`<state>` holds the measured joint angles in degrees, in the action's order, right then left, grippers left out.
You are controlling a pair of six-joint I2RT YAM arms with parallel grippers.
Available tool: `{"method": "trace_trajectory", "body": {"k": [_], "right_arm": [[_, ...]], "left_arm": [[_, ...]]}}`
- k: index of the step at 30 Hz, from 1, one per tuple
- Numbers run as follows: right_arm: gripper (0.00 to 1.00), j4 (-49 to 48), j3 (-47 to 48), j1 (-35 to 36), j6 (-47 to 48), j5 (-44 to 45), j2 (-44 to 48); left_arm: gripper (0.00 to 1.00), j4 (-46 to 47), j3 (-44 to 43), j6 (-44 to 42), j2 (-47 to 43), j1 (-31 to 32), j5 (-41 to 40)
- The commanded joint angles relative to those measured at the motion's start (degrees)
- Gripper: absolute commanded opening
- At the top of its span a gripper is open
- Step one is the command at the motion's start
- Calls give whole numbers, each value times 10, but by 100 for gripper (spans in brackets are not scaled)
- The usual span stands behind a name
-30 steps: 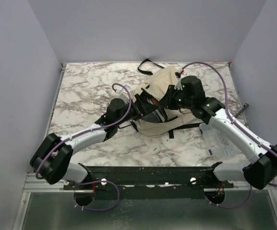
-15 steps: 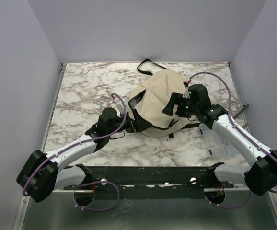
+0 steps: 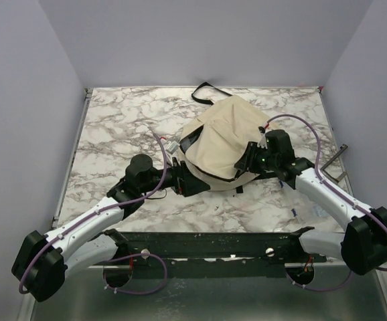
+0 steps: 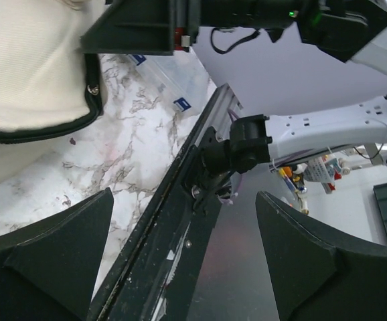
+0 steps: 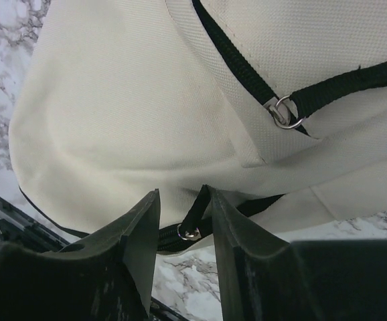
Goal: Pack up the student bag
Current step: Place the book in the student bag, then zip the student bag at the center of the board.
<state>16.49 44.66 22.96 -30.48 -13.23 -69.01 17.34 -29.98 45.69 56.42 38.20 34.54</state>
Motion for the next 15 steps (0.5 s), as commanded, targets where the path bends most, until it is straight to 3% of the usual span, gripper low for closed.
{"method": "trace_trajectory", "body": {"k": [1,8,9,12,15], "right_arm": [[39,-50,-19,2,12,-22,-9],[37,-62,-31,3,26,-28,-26],[33,-63,-35,3,24,-31,-26],[2,-70,-46,4,6,-71,-21],[0,-64,-54,21,-43,-102,13]], "left_arm": [[89,-6,16,-22,-39,-3,40],[88,-18,16,-37,-57,-3,48],[88,-22,15,-40,-59,-3,47],[87,-38,13,-53,-67,-3,39],[86,-56,15,-74,-79,-3,17]]}}
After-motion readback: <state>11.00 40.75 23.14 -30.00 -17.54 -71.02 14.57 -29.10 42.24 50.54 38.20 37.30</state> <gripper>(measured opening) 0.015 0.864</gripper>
